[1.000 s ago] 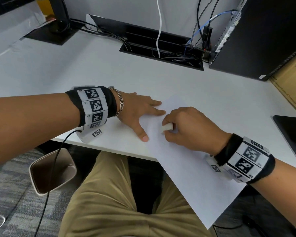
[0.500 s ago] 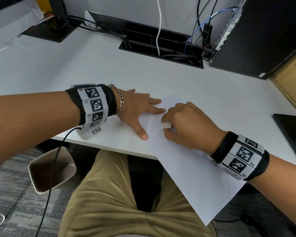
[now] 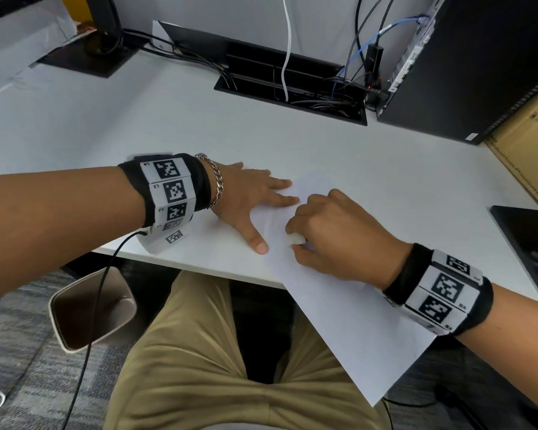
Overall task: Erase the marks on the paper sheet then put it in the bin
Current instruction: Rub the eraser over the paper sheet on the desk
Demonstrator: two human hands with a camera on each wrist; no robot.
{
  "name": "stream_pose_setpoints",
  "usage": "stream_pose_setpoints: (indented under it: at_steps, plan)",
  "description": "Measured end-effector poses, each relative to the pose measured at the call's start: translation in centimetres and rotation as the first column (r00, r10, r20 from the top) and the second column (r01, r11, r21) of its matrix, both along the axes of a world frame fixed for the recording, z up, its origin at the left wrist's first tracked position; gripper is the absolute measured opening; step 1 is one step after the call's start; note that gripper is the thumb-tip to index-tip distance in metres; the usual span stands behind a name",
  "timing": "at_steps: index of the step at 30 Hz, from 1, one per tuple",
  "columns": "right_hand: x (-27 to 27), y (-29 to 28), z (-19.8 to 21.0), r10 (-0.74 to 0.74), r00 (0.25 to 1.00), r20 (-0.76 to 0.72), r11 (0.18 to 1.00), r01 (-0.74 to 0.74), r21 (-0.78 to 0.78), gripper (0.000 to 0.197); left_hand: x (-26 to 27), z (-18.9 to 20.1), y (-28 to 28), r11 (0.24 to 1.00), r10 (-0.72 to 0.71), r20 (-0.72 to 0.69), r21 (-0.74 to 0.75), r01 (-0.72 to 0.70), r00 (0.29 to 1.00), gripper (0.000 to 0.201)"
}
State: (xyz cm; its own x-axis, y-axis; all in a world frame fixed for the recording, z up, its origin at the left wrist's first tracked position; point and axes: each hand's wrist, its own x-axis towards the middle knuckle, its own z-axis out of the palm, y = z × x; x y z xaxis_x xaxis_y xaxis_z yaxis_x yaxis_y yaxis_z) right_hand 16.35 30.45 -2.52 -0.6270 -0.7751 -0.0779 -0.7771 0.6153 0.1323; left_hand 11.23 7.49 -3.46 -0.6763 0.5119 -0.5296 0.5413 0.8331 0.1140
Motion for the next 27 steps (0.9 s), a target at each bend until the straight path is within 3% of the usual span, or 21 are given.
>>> stream_pose_setpoints:
  at_steps: [4,9,15,19,23,27]
  plan:
    - [-1.1,0.2,0.6,-0.052,0.999,0.015,0.996,0.053,-0.066,0.023,-0.1,-0.1,0.1,1.0,-0.007,0.0,0.003,0.007,1.0,0.118]
    - [0.3,-0.1,-0.1,0.002,1.0,0.006,1.0,-0.002,0.002,0.024,-0.1,-0.1,0.0,1.0,-0.005,0.003,0.0,0.005,1.0,0.119]
    - [-1.1,0.3,0.2,-0.081,0.996,0.023,0.99,0.083,-0.112,0.016,-0.2,-0.1,0.1,1.0,-0.006,-0.001,0.009,0.006,1.0,0.12]
    - [-0.2,0.2,0.2,-0.015,0.997,0.07,0.996,0.021,-0.089,0.018,-0.1,-0.1,0.1,1.0,0.0,0.004,-0.002,0.0,1.0,0.119]
    - [-2.4,1.6,1.3,-0.142,0.981,0.133,0.978,0.16,-0.134,0.031,-0.2,0.1,0.3,1.0,-0.011,0.002,-0.021,0.011,1.0,0.119]
    - [-2.6,2.5,0.7,-0.189,0.967,0.168,0.967,0.214,-0.14,0.031,-0.5,0.8,0.3,1.0,-0.008,0.046,-0.025,0.009,0.999,0.121]
